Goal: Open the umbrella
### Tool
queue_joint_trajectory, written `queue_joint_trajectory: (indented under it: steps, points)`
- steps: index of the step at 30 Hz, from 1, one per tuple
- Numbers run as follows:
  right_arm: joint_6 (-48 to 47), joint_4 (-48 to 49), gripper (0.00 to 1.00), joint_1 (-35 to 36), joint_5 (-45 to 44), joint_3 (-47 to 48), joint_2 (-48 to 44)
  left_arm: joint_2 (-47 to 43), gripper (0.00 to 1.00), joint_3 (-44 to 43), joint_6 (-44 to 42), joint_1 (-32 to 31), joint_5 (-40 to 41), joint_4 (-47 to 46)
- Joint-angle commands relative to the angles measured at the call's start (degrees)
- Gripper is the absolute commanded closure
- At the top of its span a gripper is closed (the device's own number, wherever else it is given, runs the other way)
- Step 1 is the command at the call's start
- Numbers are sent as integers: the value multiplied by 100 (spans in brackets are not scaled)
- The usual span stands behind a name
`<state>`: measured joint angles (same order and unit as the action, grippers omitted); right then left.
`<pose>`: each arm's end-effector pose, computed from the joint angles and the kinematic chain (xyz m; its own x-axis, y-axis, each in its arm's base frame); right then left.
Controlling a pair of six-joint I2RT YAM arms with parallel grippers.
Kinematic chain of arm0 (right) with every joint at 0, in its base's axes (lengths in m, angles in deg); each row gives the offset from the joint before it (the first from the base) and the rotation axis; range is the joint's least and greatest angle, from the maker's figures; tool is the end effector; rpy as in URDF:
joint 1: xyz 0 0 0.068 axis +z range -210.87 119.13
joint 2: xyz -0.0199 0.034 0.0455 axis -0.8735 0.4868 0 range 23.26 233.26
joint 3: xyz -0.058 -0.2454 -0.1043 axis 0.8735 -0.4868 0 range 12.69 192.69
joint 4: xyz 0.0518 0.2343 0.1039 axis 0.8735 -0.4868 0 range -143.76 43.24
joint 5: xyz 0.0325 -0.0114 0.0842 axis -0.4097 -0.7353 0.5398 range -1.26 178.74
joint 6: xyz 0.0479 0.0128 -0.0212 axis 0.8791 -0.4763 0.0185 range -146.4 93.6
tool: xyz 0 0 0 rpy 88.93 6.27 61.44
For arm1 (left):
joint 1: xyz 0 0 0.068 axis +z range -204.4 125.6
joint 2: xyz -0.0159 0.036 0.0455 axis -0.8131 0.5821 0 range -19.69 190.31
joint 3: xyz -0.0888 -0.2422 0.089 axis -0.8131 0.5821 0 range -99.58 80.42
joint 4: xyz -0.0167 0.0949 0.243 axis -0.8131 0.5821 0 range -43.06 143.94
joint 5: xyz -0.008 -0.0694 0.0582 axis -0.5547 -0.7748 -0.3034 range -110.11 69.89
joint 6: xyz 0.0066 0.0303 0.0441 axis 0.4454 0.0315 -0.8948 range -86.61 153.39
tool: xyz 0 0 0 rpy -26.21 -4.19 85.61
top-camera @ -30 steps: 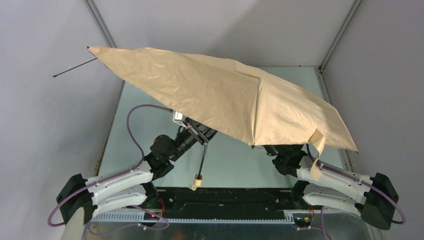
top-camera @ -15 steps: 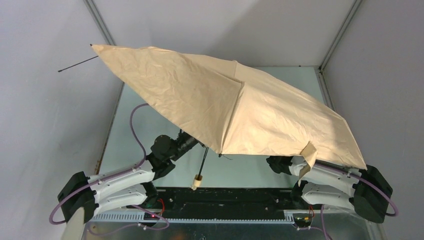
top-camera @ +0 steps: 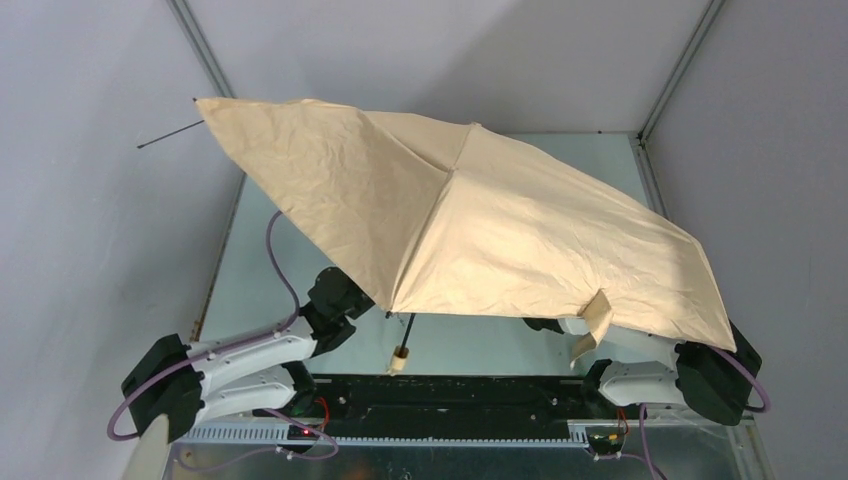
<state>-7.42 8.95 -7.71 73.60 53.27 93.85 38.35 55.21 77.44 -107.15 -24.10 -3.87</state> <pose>0.1706 0.2122 0.3390 0.0403 0.5777 -0.8152 -0.6817 0.6124 0.4003 0.1329 -0.1787 0.2890 -0.4457 -0.5598 -0.6986 0.7294 0.2254 -0.6459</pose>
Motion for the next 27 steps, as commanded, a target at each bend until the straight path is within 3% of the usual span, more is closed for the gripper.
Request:
queue_joint_trajectory:
  steps: [1,4,6,7,8,9,11,16,21,27]
  points:
    - [162,149,59,-231,181,269,-108,28,100,-457,-577,-44,-619,-298]
    - [307,-56,89,-424,267,275,-358,-98,93,-659,-1049,-43,-757,423]
    - [511,-310,100,-631,384,272,-608,-318,71,-743,-1401,-47,-693,965]
    - [607,-493,100,-775,497,268,-783,-478,51,-763,-1523,-49,-630,1367]
    - [655,-593,100,-835,548,267,-876,-682,42,-796,-1775,-44,-463,1589]
    - [670,-777,100,-960,615,271,-1074,-804,26,-812,-1899,-43,-357,2008]
    - [678,-1051,100,-1141,715,274,-1372,-1241,13,-849,-2273,-28,118,2690]
    - [588,-2034,100,-1865,939,519,-1966,-2356,5,-1163,-3127,-15,845,4260]
    - [731,-3296,100,-2629,1826,918,-2224,-3032,2,-1603,-3499,-17,2478,5496]
    - [1071,-4479,100,-3568,3365,1584,-1996,-3549,2,-2064,-4271,-15,2984,5536]
